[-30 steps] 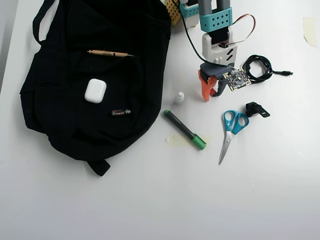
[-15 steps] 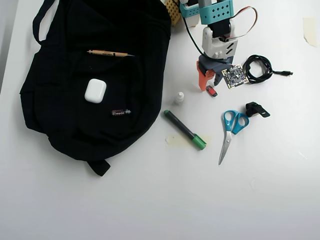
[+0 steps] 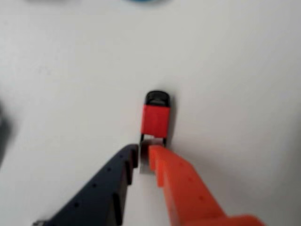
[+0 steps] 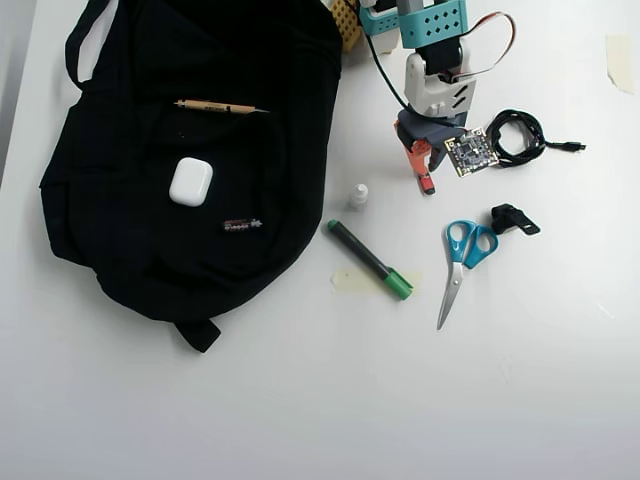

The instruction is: Put the usb stick into the black bag

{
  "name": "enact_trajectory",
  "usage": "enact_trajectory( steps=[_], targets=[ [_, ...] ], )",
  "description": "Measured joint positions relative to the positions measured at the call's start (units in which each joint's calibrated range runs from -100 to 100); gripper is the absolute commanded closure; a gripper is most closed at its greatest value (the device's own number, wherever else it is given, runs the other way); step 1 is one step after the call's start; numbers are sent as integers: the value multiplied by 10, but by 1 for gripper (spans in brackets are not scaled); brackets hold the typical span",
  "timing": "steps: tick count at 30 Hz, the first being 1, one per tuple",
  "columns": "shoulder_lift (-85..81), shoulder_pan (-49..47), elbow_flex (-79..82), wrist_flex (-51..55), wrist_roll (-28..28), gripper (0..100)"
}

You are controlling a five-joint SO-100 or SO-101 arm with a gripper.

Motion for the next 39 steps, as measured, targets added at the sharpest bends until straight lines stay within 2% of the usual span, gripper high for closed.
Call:
enact_trajectory(
  steps=[7, 12, 16, 39],
  targets=[
    [0, 0, 0, -2, 0, 97],
    [0, 1, 2, -8, 0, 88],
    [-1, -2, 3, -11, 0, 85],
    [-1, 1, 6, -37, 0, 85]
  ],
)
